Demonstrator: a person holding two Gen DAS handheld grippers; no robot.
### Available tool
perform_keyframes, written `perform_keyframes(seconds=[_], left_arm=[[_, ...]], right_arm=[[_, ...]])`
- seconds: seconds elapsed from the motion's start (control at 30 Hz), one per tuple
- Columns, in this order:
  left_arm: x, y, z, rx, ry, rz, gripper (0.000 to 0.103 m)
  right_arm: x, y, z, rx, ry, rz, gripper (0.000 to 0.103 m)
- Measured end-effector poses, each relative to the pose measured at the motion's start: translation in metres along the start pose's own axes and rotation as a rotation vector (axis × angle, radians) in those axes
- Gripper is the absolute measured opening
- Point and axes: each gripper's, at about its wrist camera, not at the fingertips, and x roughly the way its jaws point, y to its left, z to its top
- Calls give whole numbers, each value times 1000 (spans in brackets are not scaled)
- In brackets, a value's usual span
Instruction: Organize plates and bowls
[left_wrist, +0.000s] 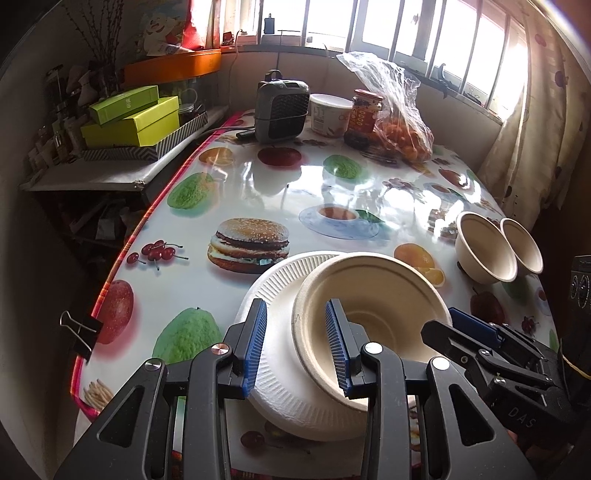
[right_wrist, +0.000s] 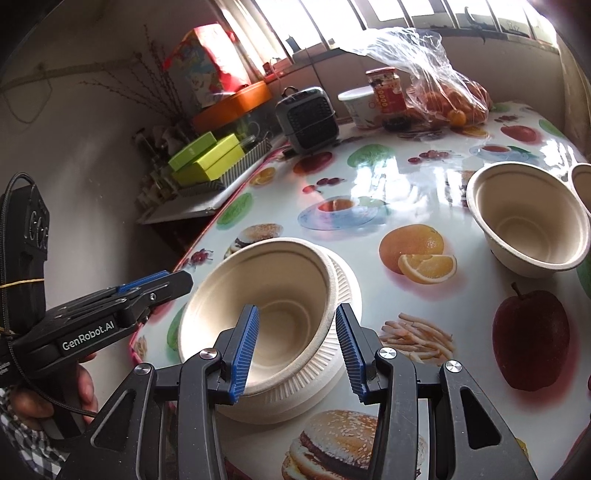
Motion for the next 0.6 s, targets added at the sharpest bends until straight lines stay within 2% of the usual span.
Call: perform_keyframes(seconds=[0.47,0.6], left_arm=[[-5,-7,3,16,-9,2,34],[-4,-16,5,35,-8,-6,34]], right_arm=[[10,5,1,-22,28,29,43],[0,-1,1,-28,-5,-12,43]])
